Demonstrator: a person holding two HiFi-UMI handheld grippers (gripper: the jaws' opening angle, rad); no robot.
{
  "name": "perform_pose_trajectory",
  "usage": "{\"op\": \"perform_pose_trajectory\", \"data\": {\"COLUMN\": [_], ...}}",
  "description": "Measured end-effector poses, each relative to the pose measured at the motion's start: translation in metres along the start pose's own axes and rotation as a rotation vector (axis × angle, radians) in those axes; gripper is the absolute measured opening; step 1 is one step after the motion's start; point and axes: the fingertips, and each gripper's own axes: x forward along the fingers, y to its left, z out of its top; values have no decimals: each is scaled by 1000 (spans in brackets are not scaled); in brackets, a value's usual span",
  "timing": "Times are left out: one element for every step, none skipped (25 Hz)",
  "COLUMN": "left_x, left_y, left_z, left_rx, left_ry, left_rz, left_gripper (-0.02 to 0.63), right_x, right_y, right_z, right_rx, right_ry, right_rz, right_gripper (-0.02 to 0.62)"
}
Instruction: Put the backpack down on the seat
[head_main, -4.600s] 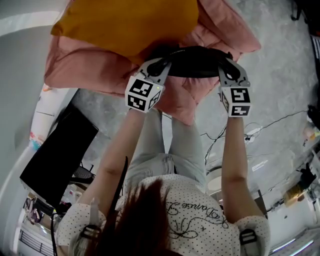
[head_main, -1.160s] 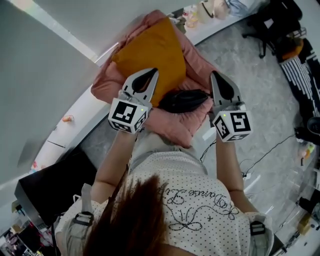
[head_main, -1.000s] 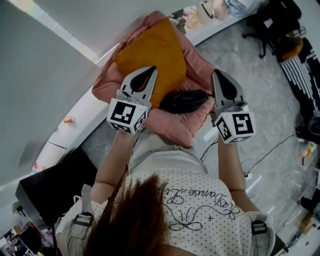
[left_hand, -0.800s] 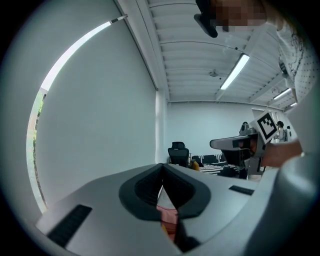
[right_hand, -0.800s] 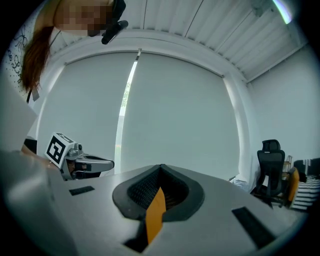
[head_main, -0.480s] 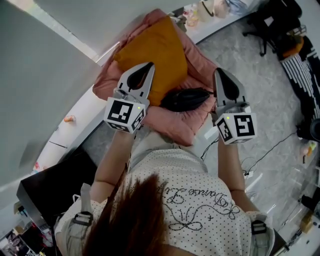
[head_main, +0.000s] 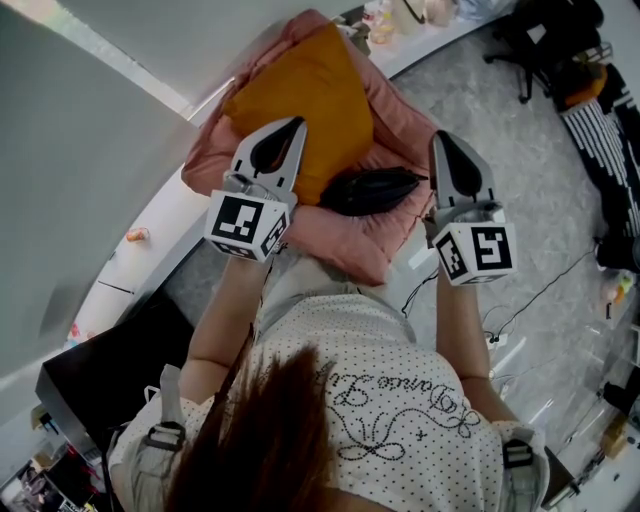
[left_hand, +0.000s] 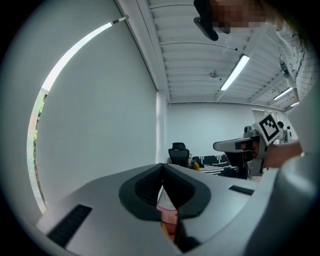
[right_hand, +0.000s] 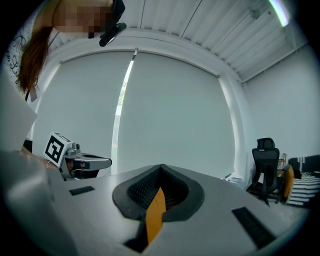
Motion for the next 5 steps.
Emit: {"op": "perform_pose_trajectory", "data": {"left_x": [0, 0, 0, 1, 1], "left_y": [1, 2, 2, 3, 3], "left_z": [0, -1, -1, -2, -2], "left_rx": [-1, -1, -2, -2, -2], "left_ry": [1, 2, 2, 2, 2], "left_rz": [2, 3, 4, 5, 6], "left_gripper": [3, 3, 3, 3, 3], "right_x": [1, 1, 2, 2, 2], "right_y": [0, 0, 0, -1, -1], "right_z": [0, 0, -1, -1, -2], "right_rx": [1, 1, 1, 1, 0], "right_ry": [0, 0, 0, 0, 1], "right_rz": [0, 0, 0, 0, -1], "right_gripper": [9, 9, 9, 9, 9]}}
